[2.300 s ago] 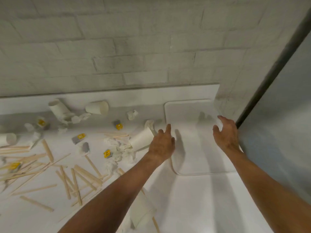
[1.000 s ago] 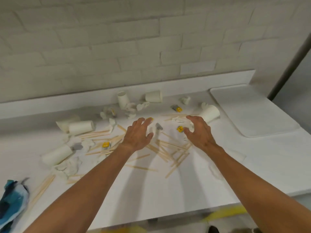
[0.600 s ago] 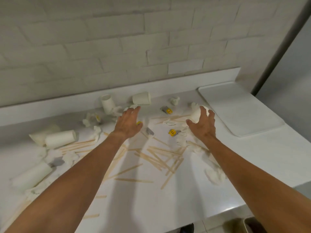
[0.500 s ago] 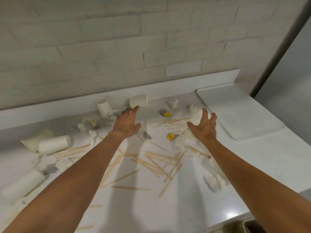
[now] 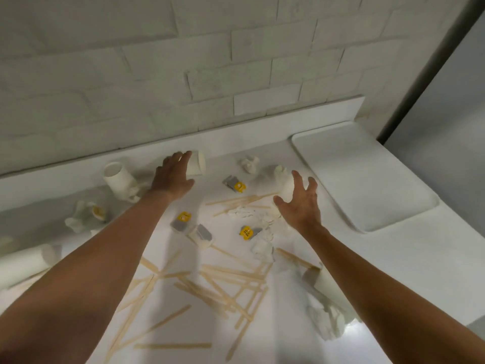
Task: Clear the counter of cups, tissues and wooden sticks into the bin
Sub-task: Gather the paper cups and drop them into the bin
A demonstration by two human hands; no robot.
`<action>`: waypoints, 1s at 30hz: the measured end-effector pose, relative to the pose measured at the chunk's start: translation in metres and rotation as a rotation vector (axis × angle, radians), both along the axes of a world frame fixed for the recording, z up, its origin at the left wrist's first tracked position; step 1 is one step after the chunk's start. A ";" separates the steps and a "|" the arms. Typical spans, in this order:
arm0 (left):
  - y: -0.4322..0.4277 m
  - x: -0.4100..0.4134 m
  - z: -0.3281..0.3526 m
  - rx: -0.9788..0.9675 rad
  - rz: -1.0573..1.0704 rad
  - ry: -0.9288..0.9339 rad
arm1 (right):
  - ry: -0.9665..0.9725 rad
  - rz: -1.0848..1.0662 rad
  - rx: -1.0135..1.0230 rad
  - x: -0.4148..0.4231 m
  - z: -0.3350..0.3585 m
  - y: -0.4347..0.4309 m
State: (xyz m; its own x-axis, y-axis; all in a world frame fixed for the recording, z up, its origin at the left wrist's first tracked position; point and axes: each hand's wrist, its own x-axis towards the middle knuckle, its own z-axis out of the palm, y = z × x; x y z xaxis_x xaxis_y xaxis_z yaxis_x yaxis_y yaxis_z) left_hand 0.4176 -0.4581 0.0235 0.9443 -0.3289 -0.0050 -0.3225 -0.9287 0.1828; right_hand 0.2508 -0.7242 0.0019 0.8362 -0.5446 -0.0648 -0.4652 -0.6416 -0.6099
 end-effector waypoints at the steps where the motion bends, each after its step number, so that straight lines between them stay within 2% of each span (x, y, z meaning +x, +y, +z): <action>1: -0.001 0.005 -0.003 0.008 -0.008 -0.004 | -0.008 0.019 -0.003 0.000 -0.001 -0.001; 7: -0.009 0.026 -0.019 0.020 -0.011 -0.043 | -0.057 0.064 0.056 0.003 -0.003 -0.003; 10: -0.016 0.023 -0.023 0.038 0.007 -0.031 | -0.140 0.073 0.119 0.001 0.001 -0.003; 14: -0.018 0.009 -0.027 -0.030 0.034 -0.010 | -0.233 0.054 0.189 -0.006 0.011 -0.004; 21: -0.012 -0.029 0.005 -0.301 0.059 0.017 | -0.302 0.049 0.303 -0.022 0.031 0.007; 30: -0.015 -0.109 0.038 -0.627 -0.020 -0.012 | -0.359 0.069 0.301 -0.075 0.046 0.025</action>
